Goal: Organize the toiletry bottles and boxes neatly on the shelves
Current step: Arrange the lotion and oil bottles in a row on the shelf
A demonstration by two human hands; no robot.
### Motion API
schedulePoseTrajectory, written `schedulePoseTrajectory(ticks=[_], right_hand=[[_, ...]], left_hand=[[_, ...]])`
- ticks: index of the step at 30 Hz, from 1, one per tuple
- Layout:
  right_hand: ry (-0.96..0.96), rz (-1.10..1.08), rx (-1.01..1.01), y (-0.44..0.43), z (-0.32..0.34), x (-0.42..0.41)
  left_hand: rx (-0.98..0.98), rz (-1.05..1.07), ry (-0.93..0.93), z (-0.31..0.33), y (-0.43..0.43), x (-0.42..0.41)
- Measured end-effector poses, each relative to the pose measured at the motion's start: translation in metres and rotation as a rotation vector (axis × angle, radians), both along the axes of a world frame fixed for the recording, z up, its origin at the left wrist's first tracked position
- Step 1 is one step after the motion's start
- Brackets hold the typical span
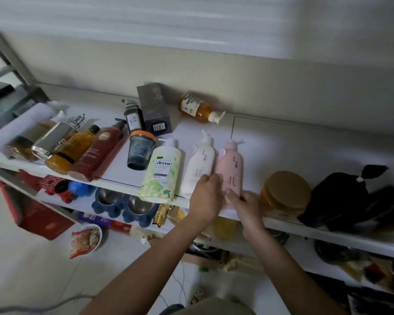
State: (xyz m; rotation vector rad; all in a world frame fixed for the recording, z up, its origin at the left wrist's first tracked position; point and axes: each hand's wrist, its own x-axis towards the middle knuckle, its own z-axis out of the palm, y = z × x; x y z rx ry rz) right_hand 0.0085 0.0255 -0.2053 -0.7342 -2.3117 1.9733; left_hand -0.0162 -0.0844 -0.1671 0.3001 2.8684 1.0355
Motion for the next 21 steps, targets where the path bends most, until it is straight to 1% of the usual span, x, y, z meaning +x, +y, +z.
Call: schedulePoseTrajectory(ticks=[3,5,8,10,13,16,18,21], right_hand=[[-0.13,0.007,-0.09,0.001,0.004,-0.007],[-0.162,-0.001,-0.139,0.004,0.006,-0.009],[-0.201,-0.031,-0.188,0.004,0.008,-0.01],[-0.196,-0.069,-0.246,0.005,0.006,-0.011],[-0.204,-0.1,-0.298,0.006,0.003,-0.012],[-0.22,-0.105,-0.305,0.009,0.002,-0.014],[-0.178,-0.07,-0.354,0.009,0.005,-0.01],[-0.094,-0.007,-0.407,0.011,0.007,0.001]], left_hand=[[-0.128,-0.084,-0.063,0.006,0.0,-0.003],[-0.155,-0.113,-0.155,0.007,0.004,-0.006],[-0.024,-0.055,-0.346,0.004,0.007,-0.011],[0.046,-0.005,-0.41,0.002,0.006,-0.016],[0.135,0.021,-0.404,-0.004,0.003,-0.018],[0.201,0.034,-0.332,-0.011,-0.002,-0.011],[0.234,0.034,-0.298,-0.018,-0.005,-0.007],[0.348,0.032,-0.264,-0.027,-0.007,-0.003]])
